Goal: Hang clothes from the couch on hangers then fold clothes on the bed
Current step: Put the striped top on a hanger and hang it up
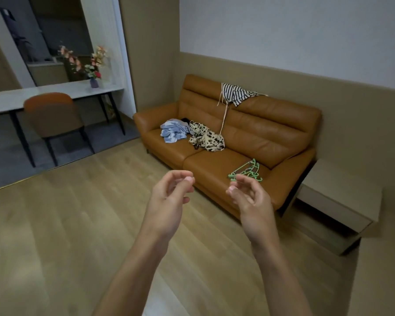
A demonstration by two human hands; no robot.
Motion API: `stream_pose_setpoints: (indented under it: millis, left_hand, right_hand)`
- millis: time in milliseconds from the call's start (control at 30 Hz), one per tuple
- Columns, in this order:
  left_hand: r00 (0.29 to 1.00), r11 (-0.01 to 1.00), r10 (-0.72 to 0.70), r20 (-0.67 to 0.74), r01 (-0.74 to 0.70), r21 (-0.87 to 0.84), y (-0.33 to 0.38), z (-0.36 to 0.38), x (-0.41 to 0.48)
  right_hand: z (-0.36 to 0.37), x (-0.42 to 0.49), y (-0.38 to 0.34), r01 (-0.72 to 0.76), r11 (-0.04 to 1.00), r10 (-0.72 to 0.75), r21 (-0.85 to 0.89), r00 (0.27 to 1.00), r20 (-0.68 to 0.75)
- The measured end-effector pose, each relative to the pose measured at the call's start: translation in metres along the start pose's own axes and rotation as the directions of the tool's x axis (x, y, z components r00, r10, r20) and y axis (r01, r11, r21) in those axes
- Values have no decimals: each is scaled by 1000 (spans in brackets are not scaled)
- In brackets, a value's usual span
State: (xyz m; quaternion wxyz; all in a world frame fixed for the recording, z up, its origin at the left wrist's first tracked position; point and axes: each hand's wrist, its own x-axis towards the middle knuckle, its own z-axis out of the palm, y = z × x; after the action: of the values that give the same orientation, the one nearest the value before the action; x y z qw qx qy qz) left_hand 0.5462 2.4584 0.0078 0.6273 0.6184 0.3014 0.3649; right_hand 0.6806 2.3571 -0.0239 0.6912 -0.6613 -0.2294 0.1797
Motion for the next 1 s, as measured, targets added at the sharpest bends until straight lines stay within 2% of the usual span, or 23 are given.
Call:
stream_pose_setpoints:
  millis: [133, 300, 533, 733, 867, 1000]
  left_hand:
    - [996, 1000, 2, 88, -1, -6, 4, 19, 117]
    - [987, 1000, -26, 156, 27, -1, -17, 41, 239]
    - [983, 1000, -14, 184, 8, 31, -60, 78, 428]
    - [983, 998, 6, 185, -16, 55, -67, 101, 575]
    - [989, 999, -23, 147, 20, 25, -72, 108, 668]
    - [983, 998, -70, 170, 70, 1, -96, 124, 761]
  right_hand:
    - [27, 103, -4, 12, 1000, -10, 28, 998, -63]
    - [57, 214, 26, -29, 998, 35, 55, 993, -116]
    - [104, 407, 73, -37, 998, 42, 49, 993, -109]
    - [144, 566, 80, -44, 999, 46, 25, 997, -64]
    - [172, 649, 85, -67, 998, 67, 8, 997, -40]
    - [191, 729, 105, -89, 996, 87, -19, 993, -81]
